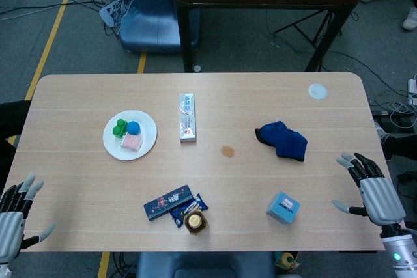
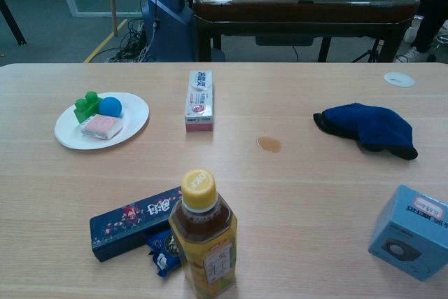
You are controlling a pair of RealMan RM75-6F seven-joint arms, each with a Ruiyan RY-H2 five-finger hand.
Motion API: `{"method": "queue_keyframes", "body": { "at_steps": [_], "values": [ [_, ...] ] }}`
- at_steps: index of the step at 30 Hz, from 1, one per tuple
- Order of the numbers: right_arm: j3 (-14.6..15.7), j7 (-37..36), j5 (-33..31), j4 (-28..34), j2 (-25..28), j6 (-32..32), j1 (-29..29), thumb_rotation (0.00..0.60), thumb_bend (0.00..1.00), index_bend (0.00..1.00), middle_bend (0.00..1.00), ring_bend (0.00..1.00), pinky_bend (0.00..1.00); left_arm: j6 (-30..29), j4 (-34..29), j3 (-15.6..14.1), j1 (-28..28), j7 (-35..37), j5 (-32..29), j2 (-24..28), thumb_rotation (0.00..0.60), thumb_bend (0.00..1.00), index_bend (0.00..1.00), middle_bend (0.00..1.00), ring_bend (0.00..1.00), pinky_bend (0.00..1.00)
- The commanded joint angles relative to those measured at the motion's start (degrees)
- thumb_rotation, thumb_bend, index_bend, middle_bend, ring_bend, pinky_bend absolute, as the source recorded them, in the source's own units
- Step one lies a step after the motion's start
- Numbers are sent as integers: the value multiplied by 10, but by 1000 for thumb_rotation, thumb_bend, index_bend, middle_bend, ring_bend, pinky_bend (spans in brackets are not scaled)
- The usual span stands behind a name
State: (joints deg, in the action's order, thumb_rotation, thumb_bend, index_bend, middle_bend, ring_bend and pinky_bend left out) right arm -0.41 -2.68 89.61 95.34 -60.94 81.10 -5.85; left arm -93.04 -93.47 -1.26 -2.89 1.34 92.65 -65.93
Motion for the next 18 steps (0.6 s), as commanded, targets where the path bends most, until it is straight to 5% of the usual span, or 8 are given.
{"method": "queue_keyframes", "body": {
  "at_steps": [1,18],
  "values": [
    [-1,0,-1,0,0,-2,-1,600,19,166,151,73,105,1,0,0,0,0,-2,-1,600,168,98,0,21,13],
    [-25,17,-13,0,6,-63,-54,600,20,166,151,73,105,-6,-4,-1,-3,-2,1,1,600,168,98,0,21,12]
  ]
}}
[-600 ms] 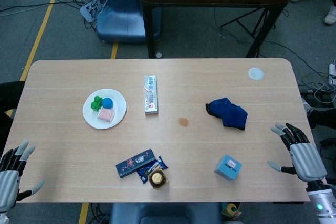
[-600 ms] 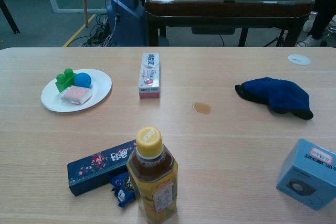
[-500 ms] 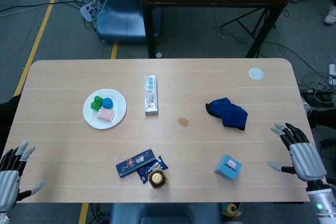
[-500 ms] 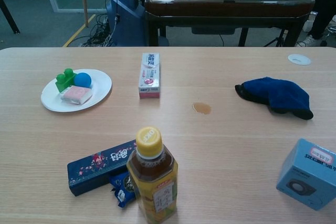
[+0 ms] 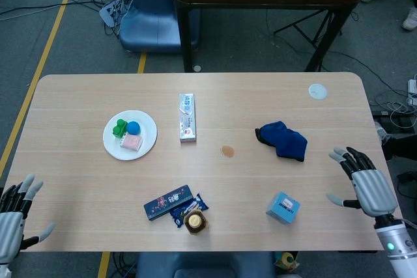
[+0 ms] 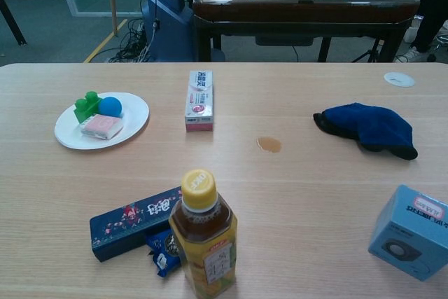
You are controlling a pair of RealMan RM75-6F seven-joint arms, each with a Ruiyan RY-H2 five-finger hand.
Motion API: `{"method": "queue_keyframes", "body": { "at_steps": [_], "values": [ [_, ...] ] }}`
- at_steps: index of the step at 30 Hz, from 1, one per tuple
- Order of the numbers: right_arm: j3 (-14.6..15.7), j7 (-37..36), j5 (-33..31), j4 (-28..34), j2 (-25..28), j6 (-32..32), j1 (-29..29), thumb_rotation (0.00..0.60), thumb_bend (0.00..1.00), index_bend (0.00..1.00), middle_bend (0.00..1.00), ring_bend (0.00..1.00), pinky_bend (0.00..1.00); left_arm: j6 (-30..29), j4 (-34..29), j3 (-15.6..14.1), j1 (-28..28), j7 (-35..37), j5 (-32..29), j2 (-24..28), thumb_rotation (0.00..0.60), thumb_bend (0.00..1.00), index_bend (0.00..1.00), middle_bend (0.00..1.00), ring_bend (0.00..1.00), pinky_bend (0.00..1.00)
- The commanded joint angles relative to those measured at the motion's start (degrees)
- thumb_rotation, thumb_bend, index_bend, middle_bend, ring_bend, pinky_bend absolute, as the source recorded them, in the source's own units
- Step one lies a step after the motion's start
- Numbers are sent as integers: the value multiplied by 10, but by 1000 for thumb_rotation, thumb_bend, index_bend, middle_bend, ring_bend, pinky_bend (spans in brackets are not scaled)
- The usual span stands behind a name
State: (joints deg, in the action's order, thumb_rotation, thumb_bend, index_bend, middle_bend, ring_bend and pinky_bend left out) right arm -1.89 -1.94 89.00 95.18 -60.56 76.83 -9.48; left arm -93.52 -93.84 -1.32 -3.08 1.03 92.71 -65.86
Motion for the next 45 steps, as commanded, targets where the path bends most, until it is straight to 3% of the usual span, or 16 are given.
{"method": "queue_keyframes", "body": {
  "at_steps": [1,10,23,45],
  "values": [
    [-13,13,-11,2,3,-30,-25,600,29,166,151,73,105,-2,0,0,-1,2,0,0,600,168,98,0,21,12],
    [-52,65,-98,-32,-9,-161,-109,600,50,166,151,73,105,-13,7,-2,-10,11,-3,1,600,168,98,0,21,12],
    [-82,139,-251,-174,-103,-303,-208,600,50,166,151,73,105,-18,13,-2,-14,16,-3,0,600,168,98,0,21,12],
    [-77,202,-328,-379,-283,-389,-313,600,50,135,134,58,105,-9,10,3,-16,5,-22,0,600,168,98,0,21,12]
  ]
}}
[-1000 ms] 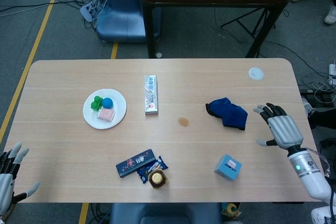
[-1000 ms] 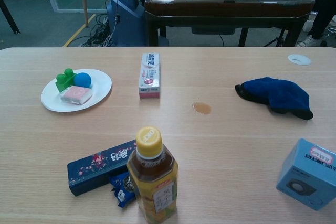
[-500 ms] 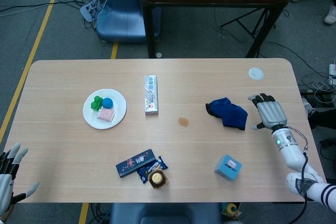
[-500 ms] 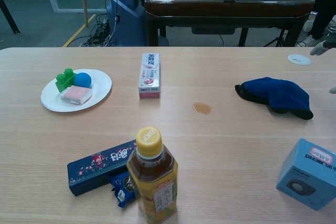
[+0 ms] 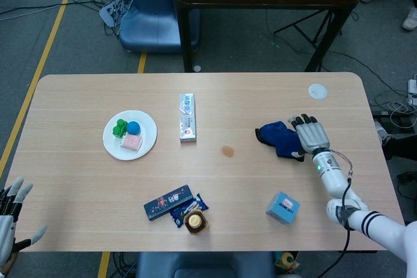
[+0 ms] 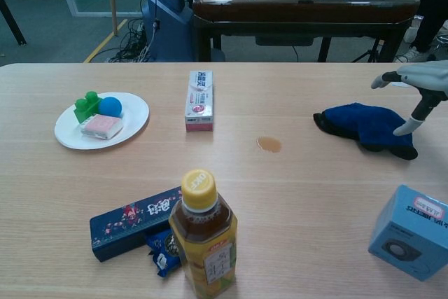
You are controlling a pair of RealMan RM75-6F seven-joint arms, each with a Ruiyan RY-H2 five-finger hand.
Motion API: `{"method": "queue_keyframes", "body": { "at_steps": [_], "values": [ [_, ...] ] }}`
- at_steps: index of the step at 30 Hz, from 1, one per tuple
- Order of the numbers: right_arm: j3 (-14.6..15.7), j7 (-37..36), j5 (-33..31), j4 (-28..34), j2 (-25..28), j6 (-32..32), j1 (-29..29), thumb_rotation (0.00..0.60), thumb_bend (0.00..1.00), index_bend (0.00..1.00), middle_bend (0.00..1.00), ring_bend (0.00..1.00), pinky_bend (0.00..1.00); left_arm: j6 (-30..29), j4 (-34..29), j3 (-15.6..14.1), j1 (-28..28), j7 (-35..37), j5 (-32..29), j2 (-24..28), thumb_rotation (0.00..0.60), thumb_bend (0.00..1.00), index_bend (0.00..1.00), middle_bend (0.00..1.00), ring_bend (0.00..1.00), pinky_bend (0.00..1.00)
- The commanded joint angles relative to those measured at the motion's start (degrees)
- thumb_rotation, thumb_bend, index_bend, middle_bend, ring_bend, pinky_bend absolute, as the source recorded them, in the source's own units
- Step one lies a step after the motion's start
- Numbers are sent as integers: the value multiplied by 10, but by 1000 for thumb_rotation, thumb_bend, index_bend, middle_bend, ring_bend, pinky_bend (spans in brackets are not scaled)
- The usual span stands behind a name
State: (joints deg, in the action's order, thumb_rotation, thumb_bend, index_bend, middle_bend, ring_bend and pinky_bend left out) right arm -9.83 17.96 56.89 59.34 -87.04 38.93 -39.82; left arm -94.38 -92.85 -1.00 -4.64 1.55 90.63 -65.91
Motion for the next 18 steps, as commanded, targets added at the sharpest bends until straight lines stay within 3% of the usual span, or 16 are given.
{"method": "queue_keyframes", "body": {
  "at_steps": [1,9,12,14,18],
  "values": [
    [3,4,-8,-30,-25,-12,-12,600,50,135,134,58,105,0,1,0,-1,0,-2,0,600,168,98,0,21,12],
    [9,8,-18,-103,-77,-50,-35,600,60,134,136,58,105,0,1,2,-3,-1,-7,3,600,168,98,0,21,13],
    [10,15,-23,-126,-92,-64,-44,600,123,182,204,84,125,2,0,2,-3,-3,-8,3,600,168,98,0,21,13],
    [10,13,-21,-134,-99,-64,-47,600,241,298,284,159,194,2,-1,2,-3,-3,-9,3,600,168,98,0,21,13],
    [5,-22,7,-126,-99,-40,-40,600,458,557,460,375,437,1,-1,3,-4,-4,-10,3,600,168,98,0,21,12]
  ]
}}
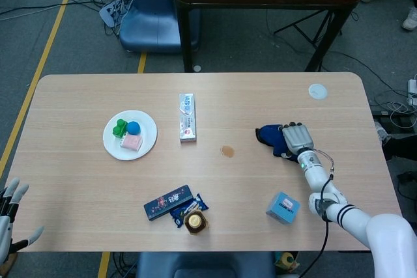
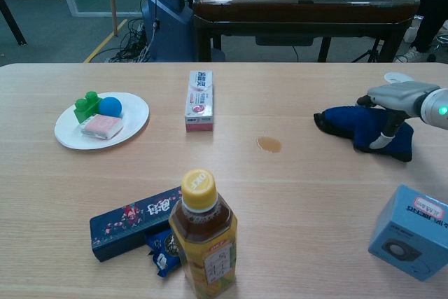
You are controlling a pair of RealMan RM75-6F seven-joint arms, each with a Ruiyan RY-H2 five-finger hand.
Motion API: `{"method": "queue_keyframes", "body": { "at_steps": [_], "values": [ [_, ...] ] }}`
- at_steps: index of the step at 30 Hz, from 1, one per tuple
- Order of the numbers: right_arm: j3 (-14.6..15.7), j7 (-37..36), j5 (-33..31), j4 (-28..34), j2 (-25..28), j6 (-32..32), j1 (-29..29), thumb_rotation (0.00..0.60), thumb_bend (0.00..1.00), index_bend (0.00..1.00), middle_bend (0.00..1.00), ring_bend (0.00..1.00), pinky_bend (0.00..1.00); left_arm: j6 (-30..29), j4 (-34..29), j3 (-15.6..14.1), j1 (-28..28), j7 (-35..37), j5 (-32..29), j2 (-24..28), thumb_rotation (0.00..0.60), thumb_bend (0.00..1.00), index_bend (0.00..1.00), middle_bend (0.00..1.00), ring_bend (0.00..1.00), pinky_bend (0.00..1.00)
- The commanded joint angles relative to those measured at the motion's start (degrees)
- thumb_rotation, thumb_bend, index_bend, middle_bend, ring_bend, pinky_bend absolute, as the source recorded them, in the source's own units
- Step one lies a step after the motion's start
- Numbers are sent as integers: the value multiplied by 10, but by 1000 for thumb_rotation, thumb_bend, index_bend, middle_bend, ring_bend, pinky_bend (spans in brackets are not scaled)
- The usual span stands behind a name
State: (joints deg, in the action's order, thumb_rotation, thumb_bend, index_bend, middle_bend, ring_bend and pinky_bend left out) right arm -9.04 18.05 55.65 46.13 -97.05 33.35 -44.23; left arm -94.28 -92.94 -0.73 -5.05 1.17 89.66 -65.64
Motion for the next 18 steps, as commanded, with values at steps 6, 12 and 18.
{"method": "queue_keyframes", "body": {
  "at_steps": [6,12,18],
  "values": [
    [-6,-81,72,47,26,62,18,600,541,684,561,539,638,3,1,0,1,0,0,-1,600,168,98,0,21,13],
    [-14,-128,134,177,90,127,28,600,548,691,566,561,665,7,3,-1,4,0,3,-3,600,168,98,0,20,12],
    [-19,-90,143,263,98,140,13,600,548,690,563,562,666,5,5,-1,2,4,3,-3,600,168,98,0,21,12]
  ]
}}
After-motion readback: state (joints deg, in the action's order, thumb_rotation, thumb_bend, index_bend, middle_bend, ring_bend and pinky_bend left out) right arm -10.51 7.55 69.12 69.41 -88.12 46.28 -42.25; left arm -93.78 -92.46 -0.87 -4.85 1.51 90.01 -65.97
